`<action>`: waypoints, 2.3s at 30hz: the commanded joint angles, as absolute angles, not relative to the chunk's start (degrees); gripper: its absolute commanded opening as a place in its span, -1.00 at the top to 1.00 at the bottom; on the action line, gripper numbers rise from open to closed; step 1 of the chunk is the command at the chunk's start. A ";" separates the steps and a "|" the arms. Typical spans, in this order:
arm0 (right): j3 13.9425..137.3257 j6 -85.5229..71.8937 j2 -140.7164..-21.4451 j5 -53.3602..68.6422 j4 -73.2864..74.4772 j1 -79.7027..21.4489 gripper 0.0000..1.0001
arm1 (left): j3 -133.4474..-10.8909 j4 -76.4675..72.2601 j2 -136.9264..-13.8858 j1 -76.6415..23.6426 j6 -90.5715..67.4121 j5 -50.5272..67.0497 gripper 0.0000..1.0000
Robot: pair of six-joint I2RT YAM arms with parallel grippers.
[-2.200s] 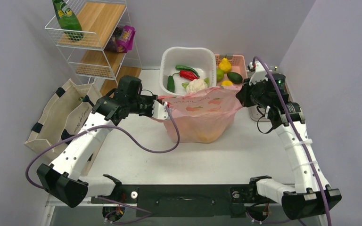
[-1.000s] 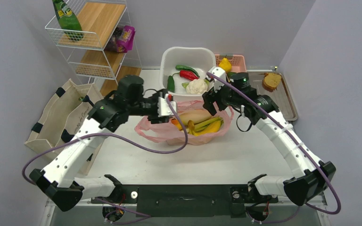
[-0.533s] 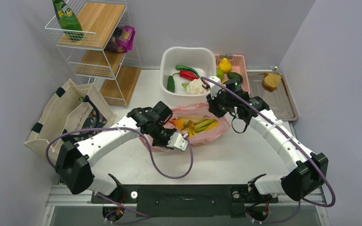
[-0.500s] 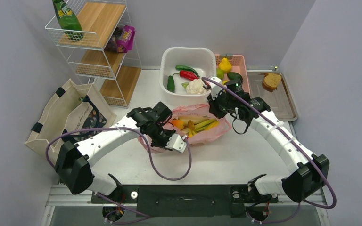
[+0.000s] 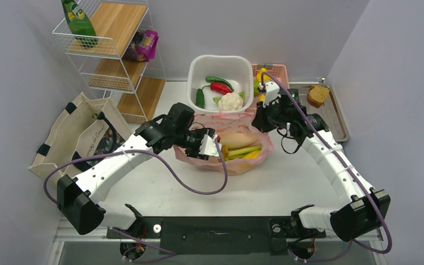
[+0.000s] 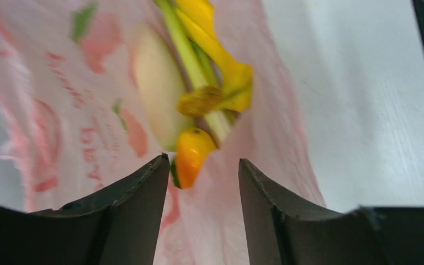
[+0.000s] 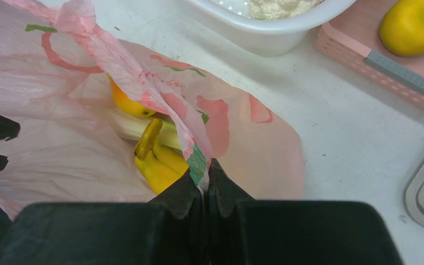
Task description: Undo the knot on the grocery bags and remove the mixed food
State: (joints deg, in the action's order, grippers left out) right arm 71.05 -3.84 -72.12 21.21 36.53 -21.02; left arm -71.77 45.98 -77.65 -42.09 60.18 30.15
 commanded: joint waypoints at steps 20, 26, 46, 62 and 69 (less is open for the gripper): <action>66.25 -2.09 -66.82 25.88 36.15 -24.24 1.00 | -79.07 44.44 -100.87 -50.74 86.75 20.20 -0.20; 66.02 -1.30 -67.04 26.08 36.88 -23.76 1.00 | -77.74 43.87 -103.06 -51.77 88.58 19.47 -0.07; 67.29 0.64 -66.11 22.70 36.49 -19.93 1.00 | -97.55 57.87 -97.16 -42.99 64.08 45.51 1.00; 68.70 3.25 -65.78 20.44 35.21 -20.22 0.20 | -95.77 61.90 -91.90 -40.61 56.52 38.57 0.53; 72.88 6.44 -59.49 17.72 36.03 -30.46 -0.13 | -90.93 58.84 -87.03 -40.67 55.78 38.47 0.14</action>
State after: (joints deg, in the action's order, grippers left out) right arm 67.75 4.01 -65.06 19.64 37.74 -24.93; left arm -92.58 62.87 -91.83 -40.80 56.64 38.30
